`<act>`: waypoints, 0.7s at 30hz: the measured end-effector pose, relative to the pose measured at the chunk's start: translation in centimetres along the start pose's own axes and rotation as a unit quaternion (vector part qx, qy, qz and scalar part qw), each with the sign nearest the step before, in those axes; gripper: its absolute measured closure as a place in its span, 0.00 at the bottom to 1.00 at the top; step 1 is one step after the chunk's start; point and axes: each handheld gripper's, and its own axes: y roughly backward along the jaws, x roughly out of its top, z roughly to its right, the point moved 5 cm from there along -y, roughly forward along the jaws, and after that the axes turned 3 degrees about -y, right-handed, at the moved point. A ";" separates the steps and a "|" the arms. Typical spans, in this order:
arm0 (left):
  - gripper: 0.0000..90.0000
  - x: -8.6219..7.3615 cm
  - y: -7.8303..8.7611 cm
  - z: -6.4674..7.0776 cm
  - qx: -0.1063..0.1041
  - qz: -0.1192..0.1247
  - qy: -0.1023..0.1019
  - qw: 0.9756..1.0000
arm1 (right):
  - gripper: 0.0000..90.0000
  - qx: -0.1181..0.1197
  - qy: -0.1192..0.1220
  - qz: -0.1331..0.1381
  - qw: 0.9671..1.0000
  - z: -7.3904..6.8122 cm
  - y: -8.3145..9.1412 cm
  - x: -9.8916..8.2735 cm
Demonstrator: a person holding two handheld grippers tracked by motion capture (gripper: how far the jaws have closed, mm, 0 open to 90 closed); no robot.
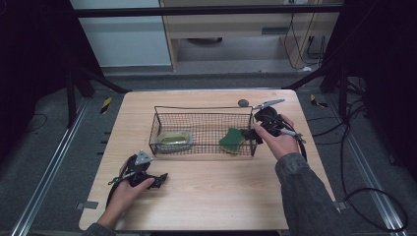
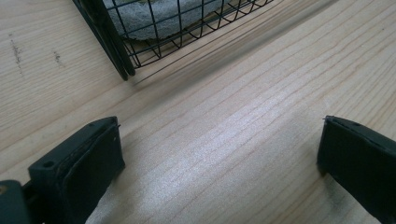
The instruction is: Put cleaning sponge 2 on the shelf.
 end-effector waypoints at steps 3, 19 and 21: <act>0.00 0.0 0.0 0.0 0.000 0.000 0.000 1.000 | 0.11 0.002 0.001 0.005 1.000 0.3 0.5 -0.7; 0.00 0.0 0.0 0.0 0.000 0.000 0.000 1.000 | 0.10 -0.031 -0.005 0.039 0.999 3.6 2.0 -5.2; 0.00 0.0 0.0 0.0 0.000 0.000 0.000 1.000 | 0.10 -0.033 -0.005 0.042 0.999 3.9 2.2 -5.7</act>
